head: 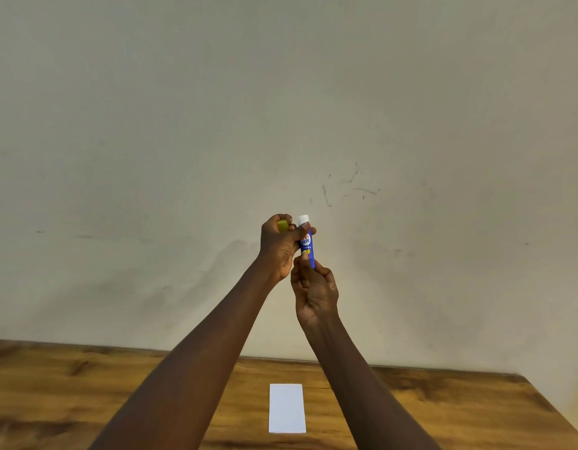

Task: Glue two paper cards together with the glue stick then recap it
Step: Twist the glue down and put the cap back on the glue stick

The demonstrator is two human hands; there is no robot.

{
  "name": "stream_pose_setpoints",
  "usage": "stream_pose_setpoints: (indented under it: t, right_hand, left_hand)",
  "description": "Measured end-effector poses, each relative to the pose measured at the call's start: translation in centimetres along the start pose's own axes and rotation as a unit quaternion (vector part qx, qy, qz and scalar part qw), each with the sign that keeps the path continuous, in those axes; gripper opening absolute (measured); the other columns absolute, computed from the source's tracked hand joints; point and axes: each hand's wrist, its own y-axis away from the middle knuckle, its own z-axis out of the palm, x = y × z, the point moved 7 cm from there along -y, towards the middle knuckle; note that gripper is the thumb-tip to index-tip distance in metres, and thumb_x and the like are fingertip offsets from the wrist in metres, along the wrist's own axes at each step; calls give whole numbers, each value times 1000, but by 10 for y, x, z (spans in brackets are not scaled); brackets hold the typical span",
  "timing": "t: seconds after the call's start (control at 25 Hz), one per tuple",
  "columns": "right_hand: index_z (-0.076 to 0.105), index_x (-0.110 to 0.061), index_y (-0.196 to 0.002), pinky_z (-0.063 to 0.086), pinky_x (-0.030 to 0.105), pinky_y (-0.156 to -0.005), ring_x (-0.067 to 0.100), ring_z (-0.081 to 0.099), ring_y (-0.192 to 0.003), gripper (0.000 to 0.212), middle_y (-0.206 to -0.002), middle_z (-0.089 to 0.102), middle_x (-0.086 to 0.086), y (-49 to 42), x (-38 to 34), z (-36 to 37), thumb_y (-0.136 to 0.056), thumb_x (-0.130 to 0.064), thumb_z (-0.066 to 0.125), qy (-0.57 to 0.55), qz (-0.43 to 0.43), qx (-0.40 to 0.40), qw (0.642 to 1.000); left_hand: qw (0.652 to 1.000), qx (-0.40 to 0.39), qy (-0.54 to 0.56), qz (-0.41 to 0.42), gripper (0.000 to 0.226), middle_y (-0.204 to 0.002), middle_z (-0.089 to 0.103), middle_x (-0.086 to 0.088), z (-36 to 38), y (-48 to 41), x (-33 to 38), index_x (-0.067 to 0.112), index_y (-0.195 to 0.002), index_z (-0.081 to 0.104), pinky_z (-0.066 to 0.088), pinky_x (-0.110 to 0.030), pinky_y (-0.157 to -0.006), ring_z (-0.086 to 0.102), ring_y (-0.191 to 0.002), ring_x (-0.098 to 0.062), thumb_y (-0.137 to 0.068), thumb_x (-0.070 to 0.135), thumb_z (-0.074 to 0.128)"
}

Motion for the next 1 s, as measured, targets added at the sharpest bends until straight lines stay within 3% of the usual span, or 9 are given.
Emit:
stream_pose_setpoints:
  t: [0.08, 0.2, 0.28, 0.4, 0.56, 0.68, 0.8, 0.88, 1.0]
  right_hand:
    - [55, -8, -88, 56, 27, -62, 15, 65, -62, 9, -81, 62, 12, -1, 1, -1, -82, -13, 60, 0, -2, 16, 1000]
    - [55, -3, -90, 54, 18, -48, 12, 65, -46, 43, -69, 64, 11, -3, 1, -1, -85, -46, 50, -15, 67, 14, 998]
    - [55, -1, -94, 52, 15, -42, 10, 61, -40, 38, -59, 64, 8, -4, 0, -2, -87, -38, 50, -2, 85, 10, 996]
    - [57, 0, -96, 53, 16, -44, 10, 64, -46, 21, -75, 61, 12, -4, -1, 1, -85, -17, 57, -28, 45, -2, 999]
    - [58, -8, -74, 52, 22, -57, 17, 60, -69, 12, -85, 58, 13, -6, -3, -1, -80, 2, 60, 3, -17, 36, 999]
    - [58, -12, -77, 51, 25, -60, 18, 59, -74, 9, -90, 59, 13, -7, -5, -1, -82, -18, 62, 88, -1, 35, 995]
    - [58, -3, -95, 53, 18, -47, 13, 64, -53, 45, -70, 66, 8, -4, 3, 7, -86, -46, 48, 92, 86, -16, 992]
    - [57, 1, -96, 52, 15, -43, 10, 63, -43, 40, -55, 68, 5, -1, 4, 14, -87, -37, 49, 16, 95, -37, 995]
    - [61, 1, -89, 55, 18, -47, 11, 66, -47, 17, -66, 67, 10, 2, 0, 19, -85, -16, 56, -13, 58, -29, 998]
  left_hand:
    - [1000, 18, 0, -1, 23, -99, 53, -20, -1, 1, -1, 11, -76, 41, 50, -37, -82, 62, -77, -28, -83, -4, 57]
    - [1000, 14, 12, 4, 25, -98, 53, -18, -3, -1, 2, 12, -74, 41, 51, -34, -81, 62, -81, -30, -83, -5, 57]
    - [1000, 2, 10, 11, 25, -101, 54, -17, -4, -4, 5, 14, -73, 41, 48, -37, -86, 59, -89, -33, -84, -3, 56]
    - [1000, 2, 7, 16, 25, -102, 54, -17, -3, -6, 8, 15, -73, 41, 47, -37, -85, 58, -89, -34, -84, -3, 55]
    - [999, 31, -13, 21, 26, -100, 54, -18, -5, -5, 8, 14, -72, 40, 47, -41, -89, 58, -88, -34, -83, -3, 57]
    - [999, 29, 10, 19, 20, -103, 53, -19, -13, -7, 7, 10, -79, 42, 47, -40, -91, 59, -90, -34, -83, -3, 56]
    - [999, 5, 24, 27, 24, -101, 54, -19, -11, -7, 10, 13, -75, 42, 48, -41, -89, 60, -90, -32, -83, -4, 57]
    - [999, -2, 24, 34, 24, -101, 54, -19, -8, -7, 13, 13, -74, 43, 49, -42, -89, 59, -92, -34, -83, -4, 57]
    - [999, 3, 27, 32, 24, -98, 56, -18, -9, -11, 16, 14, -74, 43, 51, -38, -83, 60, -90, -33, -84, -3, 57]
